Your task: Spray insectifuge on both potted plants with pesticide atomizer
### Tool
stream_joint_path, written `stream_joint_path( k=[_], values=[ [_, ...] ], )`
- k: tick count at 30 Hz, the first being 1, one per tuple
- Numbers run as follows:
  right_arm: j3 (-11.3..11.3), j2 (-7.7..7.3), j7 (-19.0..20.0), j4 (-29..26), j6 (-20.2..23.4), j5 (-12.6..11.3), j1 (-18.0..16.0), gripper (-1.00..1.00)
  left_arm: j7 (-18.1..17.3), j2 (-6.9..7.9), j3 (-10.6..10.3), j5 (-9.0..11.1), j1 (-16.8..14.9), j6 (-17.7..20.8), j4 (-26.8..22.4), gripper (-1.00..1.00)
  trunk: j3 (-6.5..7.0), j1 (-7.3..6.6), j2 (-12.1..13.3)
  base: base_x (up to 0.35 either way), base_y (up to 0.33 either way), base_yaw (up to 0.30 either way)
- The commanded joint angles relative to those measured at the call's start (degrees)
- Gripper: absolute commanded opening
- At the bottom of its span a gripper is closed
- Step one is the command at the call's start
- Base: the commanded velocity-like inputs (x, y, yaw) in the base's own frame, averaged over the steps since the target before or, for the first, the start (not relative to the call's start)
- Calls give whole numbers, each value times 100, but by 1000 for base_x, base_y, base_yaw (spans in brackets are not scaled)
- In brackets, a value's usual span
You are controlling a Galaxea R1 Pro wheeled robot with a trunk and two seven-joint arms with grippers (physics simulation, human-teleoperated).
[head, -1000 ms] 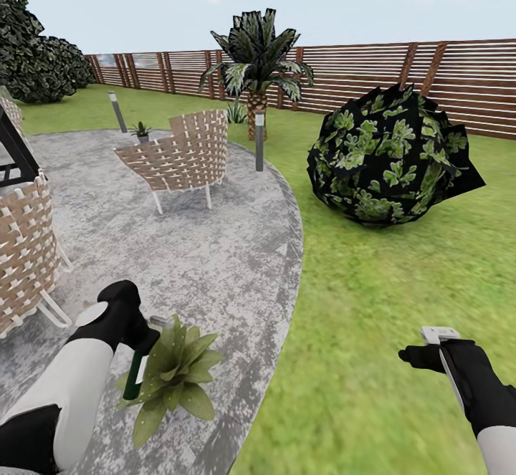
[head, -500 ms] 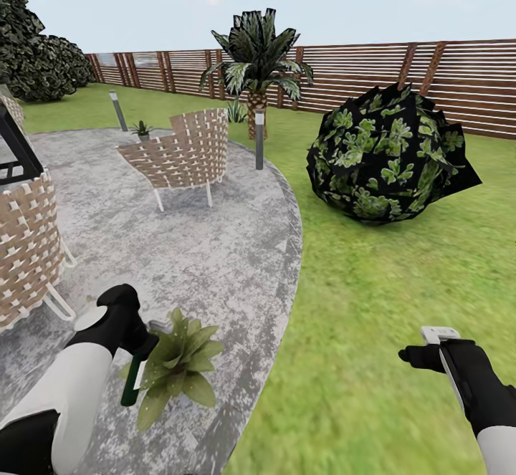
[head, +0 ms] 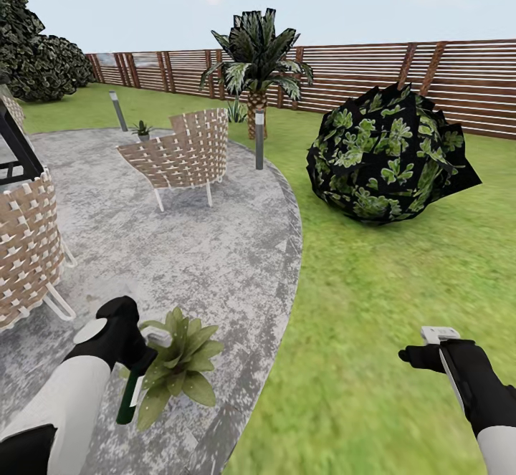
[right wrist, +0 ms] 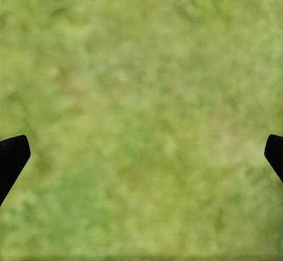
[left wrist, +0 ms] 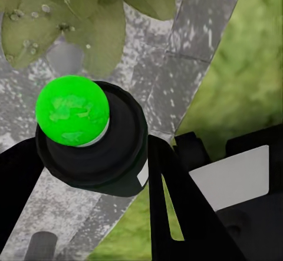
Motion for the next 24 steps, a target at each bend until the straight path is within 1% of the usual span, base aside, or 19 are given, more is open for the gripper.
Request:
stream_joint_path(
  k=[1,2,4,8,11,15,19,21,24],
  values=[
    [-9,1,53,-7,18,60,-3,100,-55,-7,17,-51,-9,48,-5,-100,-5,-1,-2,0,0,0],
    [-9,1,53,-8,19,60,-3,100,-58,-11,14,-49,-31,49,-9,-100,-5,-1,-2,0,0,0],
    [-9,1,53,-8,19,60,-3,100,-60,-20,12,-47,-271,49,-13,-100,-5,-1,-2,0,0,0],
    [-9,1,53,-9,20,60,-3,100,-63,-21,11,-44,-588,51,-14,-100,-5,-1,-2,0,0,0],
    [-9,1,54,-10,19,60,-3,100,-63,-21,11,-46,-743,51,-14,-100,-5,-1,-2,0,0,0],
    [-9,1,53,-11,22,60,-3,100,-58,-5,19,-46,-768,51,-7,-100,-6,-1,-2,0,0,16],
    [-9,1,53,-9,20,60,-3,100,-68,-1,17,-46,-745,51,-5,-100,-14,-1,-2,0,0,162],
    [-9,1,53,-9,22,60,-3,100,-71,-1,13,-50,-707,51,-3,-100,-20,-1,-2,0,0,222],
    [-9,1,53,-10,18,60,-3,100,-59,2,12,-52,-525,51,2,-100,-28,-1,-2,0,0,209]
  ],
)
